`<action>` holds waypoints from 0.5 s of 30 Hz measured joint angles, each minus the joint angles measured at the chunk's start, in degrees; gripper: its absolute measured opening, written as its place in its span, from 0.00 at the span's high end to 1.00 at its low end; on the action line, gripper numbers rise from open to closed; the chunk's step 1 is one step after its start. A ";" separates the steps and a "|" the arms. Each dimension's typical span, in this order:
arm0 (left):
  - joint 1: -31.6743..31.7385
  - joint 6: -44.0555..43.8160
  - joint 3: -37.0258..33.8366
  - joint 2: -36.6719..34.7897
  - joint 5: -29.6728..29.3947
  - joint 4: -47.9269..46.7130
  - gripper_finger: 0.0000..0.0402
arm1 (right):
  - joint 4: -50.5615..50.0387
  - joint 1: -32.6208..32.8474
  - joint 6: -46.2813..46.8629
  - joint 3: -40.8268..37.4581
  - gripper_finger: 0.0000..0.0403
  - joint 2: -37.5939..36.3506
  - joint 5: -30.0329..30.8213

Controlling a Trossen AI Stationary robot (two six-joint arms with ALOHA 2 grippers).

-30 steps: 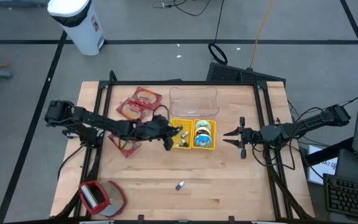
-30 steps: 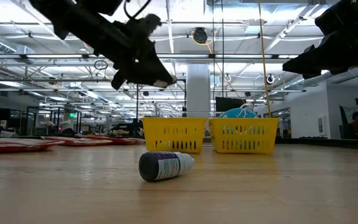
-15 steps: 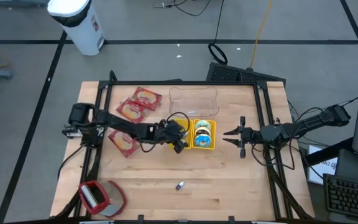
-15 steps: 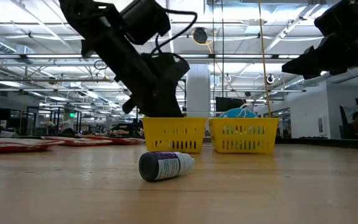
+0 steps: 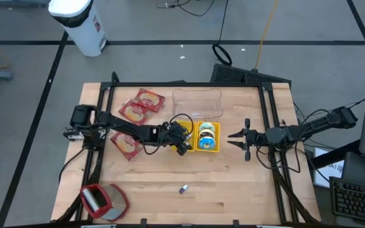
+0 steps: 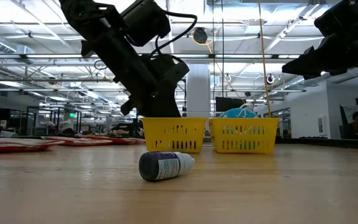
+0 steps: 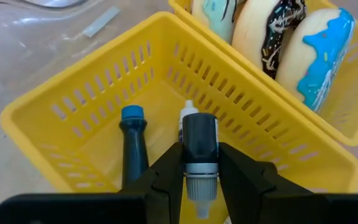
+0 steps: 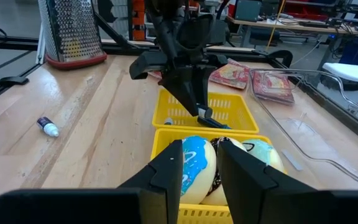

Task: Pick & Place Food Item
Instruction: Put the black food coloring bottle into the left yellow bin

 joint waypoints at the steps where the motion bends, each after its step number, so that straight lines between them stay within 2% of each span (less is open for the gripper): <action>1: 0.00 0.00 0.00 0.00 0.00 0.04 0.77 | -0.01 0.00 0.00 0.00 0.77 0.00 0.00; 15: 0.00 -0.91 -0.02 0.00 -0.03 -0.37 0.76 | -0.25 0.00 0.00 0.00 0.77 0.02 -0.02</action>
